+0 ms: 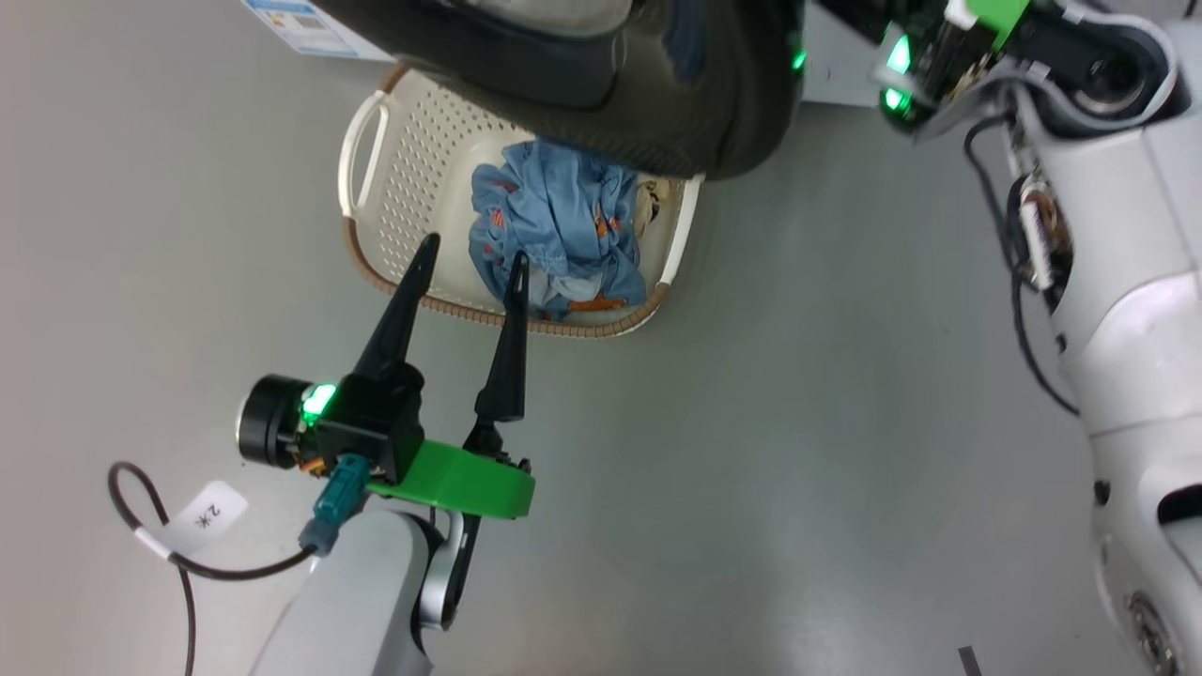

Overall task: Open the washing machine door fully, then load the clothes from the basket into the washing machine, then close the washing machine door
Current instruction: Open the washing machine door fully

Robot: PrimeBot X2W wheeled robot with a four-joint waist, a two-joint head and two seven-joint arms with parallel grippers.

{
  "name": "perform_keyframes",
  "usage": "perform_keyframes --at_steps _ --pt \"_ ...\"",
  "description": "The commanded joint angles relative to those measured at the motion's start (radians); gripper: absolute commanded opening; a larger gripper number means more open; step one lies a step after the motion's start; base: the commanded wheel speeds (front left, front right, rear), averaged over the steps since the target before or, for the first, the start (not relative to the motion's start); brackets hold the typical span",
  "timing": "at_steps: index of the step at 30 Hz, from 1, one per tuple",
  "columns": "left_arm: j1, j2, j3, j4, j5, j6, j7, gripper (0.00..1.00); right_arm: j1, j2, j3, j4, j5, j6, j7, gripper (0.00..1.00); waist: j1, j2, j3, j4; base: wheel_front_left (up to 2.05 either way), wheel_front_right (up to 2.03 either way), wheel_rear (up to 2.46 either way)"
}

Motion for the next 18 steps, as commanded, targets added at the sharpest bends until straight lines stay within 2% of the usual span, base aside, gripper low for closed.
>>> perform_keyframes --at_steps 1,18 --pt "0.022 0.021 0.037 -0.011 0.012 -0.005 -0.008 1.00 0.029 0.046 0.016 -0.046 0.012 0.002 0.013 0.00 0.0000 0.0000 -0.021 -0.002 0.00 0.00 0.00" --pt "0.082 0.021 0.049 0.027 0.022 -0.033 -0.008 1.00 0.208 0.088 0.077 -0.132 0.044 0.002 0.012 0.00 0.0000 0.0000 -0.136 0.012 0.00 0.00 0.00"
